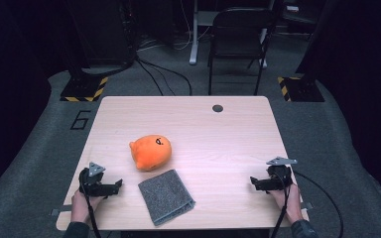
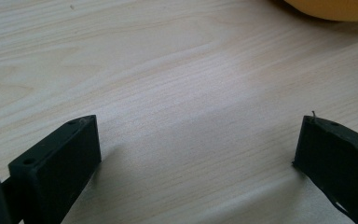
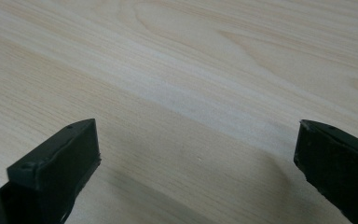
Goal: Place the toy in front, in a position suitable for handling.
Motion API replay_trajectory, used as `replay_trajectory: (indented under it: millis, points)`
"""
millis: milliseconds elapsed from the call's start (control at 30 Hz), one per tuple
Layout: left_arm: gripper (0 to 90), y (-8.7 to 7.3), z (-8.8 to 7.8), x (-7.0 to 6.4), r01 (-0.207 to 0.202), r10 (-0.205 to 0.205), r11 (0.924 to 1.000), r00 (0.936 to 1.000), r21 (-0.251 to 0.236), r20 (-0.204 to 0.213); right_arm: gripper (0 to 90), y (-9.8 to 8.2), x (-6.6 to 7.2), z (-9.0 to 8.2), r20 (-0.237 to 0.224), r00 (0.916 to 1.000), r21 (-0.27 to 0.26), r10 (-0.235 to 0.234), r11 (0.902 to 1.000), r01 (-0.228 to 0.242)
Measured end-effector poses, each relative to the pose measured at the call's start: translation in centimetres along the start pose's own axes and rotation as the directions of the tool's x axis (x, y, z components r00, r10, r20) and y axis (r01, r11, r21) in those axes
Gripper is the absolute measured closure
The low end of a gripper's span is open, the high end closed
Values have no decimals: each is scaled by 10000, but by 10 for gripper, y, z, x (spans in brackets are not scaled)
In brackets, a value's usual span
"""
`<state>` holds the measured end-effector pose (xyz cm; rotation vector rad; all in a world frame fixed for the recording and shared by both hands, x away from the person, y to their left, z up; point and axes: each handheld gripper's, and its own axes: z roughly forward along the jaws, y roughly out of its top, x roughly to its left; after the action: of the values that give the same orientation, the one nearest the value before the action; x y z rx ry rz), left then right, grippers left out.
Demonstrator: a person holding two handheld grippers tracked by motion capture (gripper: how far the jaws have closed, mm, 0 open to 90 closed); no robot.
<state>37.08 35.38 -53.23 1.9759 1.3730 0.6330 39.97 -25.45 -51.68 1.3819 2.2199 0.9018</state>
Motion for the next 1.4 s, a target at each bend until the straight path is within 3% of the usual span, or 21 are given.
replay_trajectory:
  millis: [200, 333, 467, 967, 1100, 1400]
  points:
    - [0, 0, 1, 1, 48, -48, 10000, 10000, 47, 86, 0, 1, 4, -2, -123, 9999, 54, 95, 9999, -94]
    - [0, 1, 1, 1, 92, -93, 9999, 9999, 90, 108, 0, 3, 10, -5, -280, 9996, 137, -95, 9999, 99]
    - [0, 1, 1, 1, 47, -48, 10000, 10000, 77, 60, 0, 11, 16, -9, -269, 9990, -199, -363, 9992, 357]
    - [0, 1, 1, 1, 104, -105, 9999, 9999, 130, 70, 0, 37, 55, -17, -1058, 9885, -555, -1077, 9932, 1023]
    - [0, 1, 1, 1, 98, -99, 9999, 9999, 70, 54, 1, 45, 69, -16, -1403, 9775, -601, -1576, 9868, 1505]
    - [0, 1, 2, 1, 124, -125, 9999, 9999, 54, 55, 0, 58, 98, -8, -1998, 9568, -663, -2113, 9771, 2020]
